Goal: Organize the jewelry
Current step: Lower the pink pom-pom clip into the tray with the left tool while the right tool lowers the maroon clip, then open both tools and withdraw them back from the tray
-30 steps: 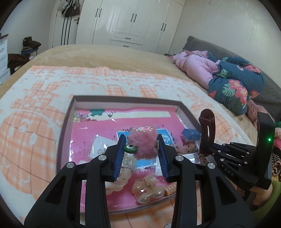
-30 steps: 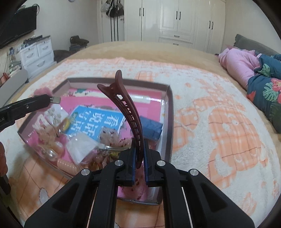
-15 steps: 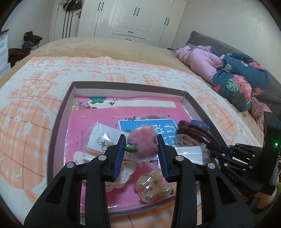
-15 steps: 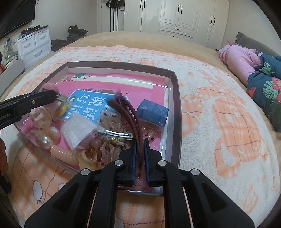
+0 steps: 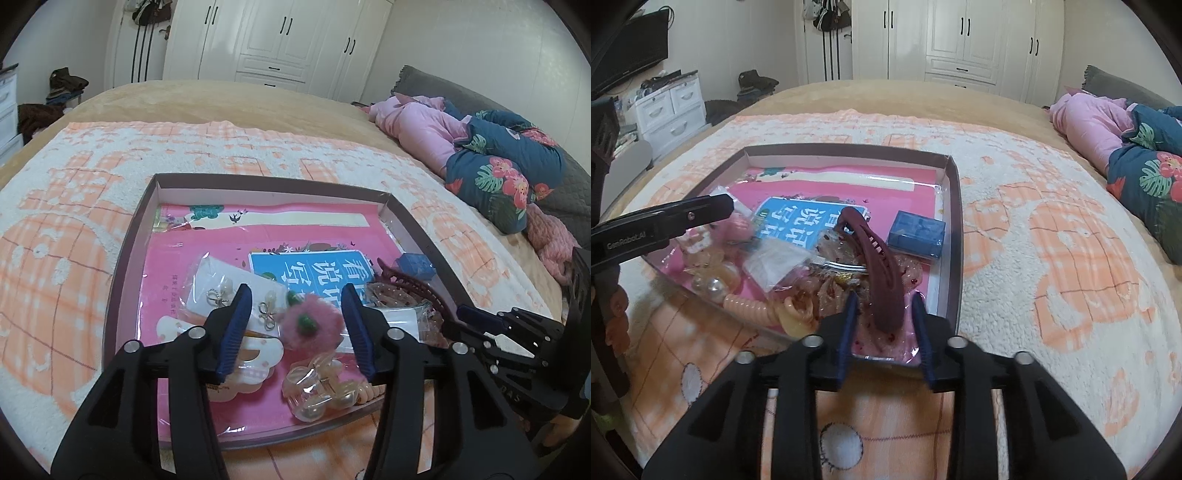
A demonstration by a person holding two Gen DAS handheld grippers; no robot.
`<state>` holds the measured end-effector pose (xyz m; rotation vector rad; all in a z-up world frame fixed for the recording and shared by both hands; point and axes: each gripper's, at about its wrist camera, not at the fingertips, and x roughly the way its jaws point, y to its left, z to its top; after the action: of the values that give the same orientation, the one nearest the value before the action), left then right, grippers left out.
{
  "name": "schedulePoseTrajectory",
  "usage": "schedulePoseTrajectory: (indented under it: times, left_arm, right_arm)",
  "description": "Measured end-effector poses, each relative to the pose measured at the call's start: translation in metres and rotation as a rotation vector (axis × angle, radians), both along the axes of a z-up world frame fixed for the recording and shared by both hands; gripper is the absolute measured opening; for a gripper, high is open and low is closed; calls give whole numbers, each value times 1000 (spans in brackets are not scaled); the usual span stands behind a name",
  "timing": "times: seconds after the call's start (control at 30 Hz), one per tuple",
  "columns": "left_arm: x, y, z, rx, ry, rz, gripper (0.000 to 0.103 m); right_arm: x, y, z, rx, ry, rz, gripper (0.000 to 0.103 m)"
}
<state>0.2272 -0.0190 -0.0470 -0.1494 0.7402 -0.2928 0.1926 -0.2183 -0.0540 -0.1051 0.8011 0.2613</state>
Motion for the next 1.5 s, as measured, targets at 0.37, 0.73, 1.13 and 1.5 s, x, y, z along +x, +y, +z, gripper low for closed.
schedulePoseTrajectory:
  times: [0.37, 0.73, 1.13, 1.5]
  left_arm:
    - [-19, 6, 19, 4, -38, 24, 65]
    - [-58, 12, 43, 9, -107, 75, 91]
    - [-99, 20, 59, 26, -163, 128, 92]
    - [-128, 26, 57, 41, -176, 147, 92]
  right_arm:
    - [-26, -1, 18, 23, -70, 3, 61]
    - [-59, -8, 40, 81, -179, 4, 86]
    - [-88, -8, 61, 107, -271, 22, 93]
    - [-104, -8, 68, 115, -306, 19, 95]
